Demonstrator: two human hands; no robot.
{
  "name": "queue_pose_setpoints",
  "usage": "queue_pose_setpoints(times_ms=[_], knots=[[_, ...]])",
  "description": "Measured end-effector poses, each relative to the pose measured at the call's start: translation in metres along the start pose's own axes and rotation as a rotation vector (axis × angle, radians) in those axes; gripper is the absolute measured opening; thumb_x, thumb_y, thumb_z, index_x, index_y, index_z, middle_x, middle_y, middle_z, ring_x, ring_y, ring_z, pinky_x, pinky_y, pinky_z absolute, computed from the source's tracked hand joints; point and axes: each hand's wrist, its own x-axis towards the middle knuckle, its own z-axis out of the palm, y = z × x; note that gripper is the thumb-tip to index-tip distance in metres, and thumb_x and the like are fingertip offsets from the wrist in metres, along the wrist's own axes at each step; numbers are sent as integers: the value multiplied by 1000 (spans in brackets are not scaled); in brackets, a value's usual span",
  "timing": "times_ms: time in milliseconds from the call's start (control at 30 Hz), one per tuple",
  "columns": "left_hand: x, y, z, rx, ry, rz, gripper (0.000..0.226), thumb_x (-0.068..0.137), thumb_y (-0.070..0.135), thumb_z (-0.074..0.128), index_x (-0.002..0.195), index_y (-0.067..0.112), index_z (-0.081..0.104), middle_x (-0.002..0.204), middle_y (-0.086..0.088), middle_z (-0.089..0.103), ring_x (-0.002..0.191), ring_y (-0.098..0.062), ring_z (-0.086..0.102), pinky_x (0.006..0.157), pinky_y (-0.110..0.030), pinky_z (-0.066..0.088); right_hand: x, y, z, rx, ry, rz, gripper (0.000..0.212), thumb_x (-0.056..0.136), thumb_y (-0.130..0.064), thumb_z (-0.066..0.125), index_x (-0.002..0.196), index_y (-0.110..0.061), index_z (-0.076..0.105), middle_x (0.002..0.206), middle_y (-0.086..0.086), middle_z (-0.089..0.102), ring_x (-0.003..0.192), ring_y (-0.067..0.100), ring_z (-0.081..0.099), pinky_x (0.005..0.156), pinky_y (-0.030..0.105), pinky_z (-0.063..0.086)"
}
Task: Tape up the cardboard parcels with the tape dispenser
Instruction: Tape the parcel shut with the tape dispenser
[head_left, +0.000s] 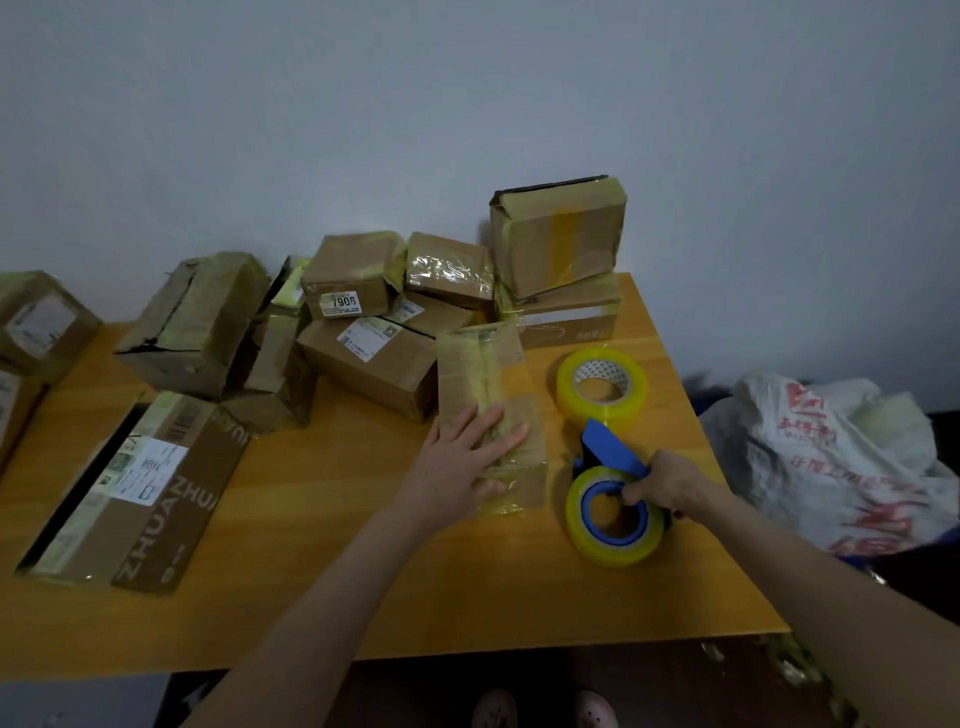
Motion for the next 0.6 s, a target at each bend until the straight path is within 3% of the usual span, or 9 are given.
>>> queue_pose_setpoints(times_ms=[133, 167, 200, 233, 300, 333, 400, 500, 600], knots=[[0, -6, 0, 10, -2, 24, 76, 93, 45, 50, 136, 58, -11, 158, 15, -9, 144, -12, -16, 116, -47, -4, -8, -9, -10, 80, 7, -32, 24, 78, -10, 71, 87, -9, 49, 68, 5, 45, 55, 16, 43, 42, 27, 34], [0, -6, -1, 3, -6, 23, 76, 92, 47, 51, 137, 57, -10, 159, 15, -8, 145, -12, -15, 116, -47, -5, -13, -10, -15, 130, -13, -26, 42, 77, -7, 69, 84, -2, 28, 66, 5, 44, 52, 15, 42, 39, 26, 33], [-1, -5, -2, -12, -5, 17, 75, 91, 51, 51, 139, 56, -7, 159, 14, -7, 145, -12, -12, 115, -47, -6, -15, -9, -22, 145, -26, -23, 63, 77, -5, 69, 133, -2, 41, 64, 5, 45, 49, 15, 41, 36, 24, 31], [-1, -3, -4, -34, 11, 5, 75, 89, 56, 50, 142, 52, -2, 159, 13, -4, 146, -12, -7, 115, -47, -7, -21, -12, -30, 159, -43, -55, 45, 77, -6, 69, 117, -13, 49, 65, 5, 47, 46, 13, 42, 36, 23, 31], [1, 5, -14, -156, 152, -53, 75, 86, 61, 50, 149, 39, 16, 158, 11, 11, 144, -11, 14, 118, -45, 4, -32, -18, -53, 151, -48, -130, 51, 78, -6, 70, 121, -14, 44, 70, 6, 53, 43, 10, 46, 39, 23, 33], [4, 11, -21, -281, 281, -117, 71, 87, 58, 52, 148, 31, 28, 154, 10, 24, 138, -8, 28, 117, -42, 19, -39, -24, -66, 141, -47, -199, 49, 78, -5, 70, 121, -12, 47, 75, 7, 56, 47, 12, 49, 44, 25, 36], [10, 22, -43, -658, 467, -300, 57, 90, 49, 55, 138, 19, 47, 134, 6, 51, 112, -5, 53, 93, -28, 48, -54, -38, -88, 127, 16, -330, 47, 76, -1, 71, 118, -11, 53, 84, 11, 58, 60, 20, 52, 55, 32, 39], [15, 37, -76, -1401, 309, -440, 52, 86, 57, 52, 112, 13, 61, 103, -4, 66, 84, -13, 67, 63, -23, 54, -85, -63, -110, 105, 64, -529, 50, 68, -7, 78, 108, -24, 53, 91, 11, 63, 66, 30, 59, 60, 39, 47], [13, 46, -96, -1614, 193, -455, 69, 67, 73, 53, 99, 13, 64, 83, -2, 66, 71, -14, 66, 56, -26, 52, -107, -85, -113, 26, 79, -691, 53, 67, -6, 79, 109, -24, 51, 98, 6, 64, 82, 28, 66, 73, 45, 53]])
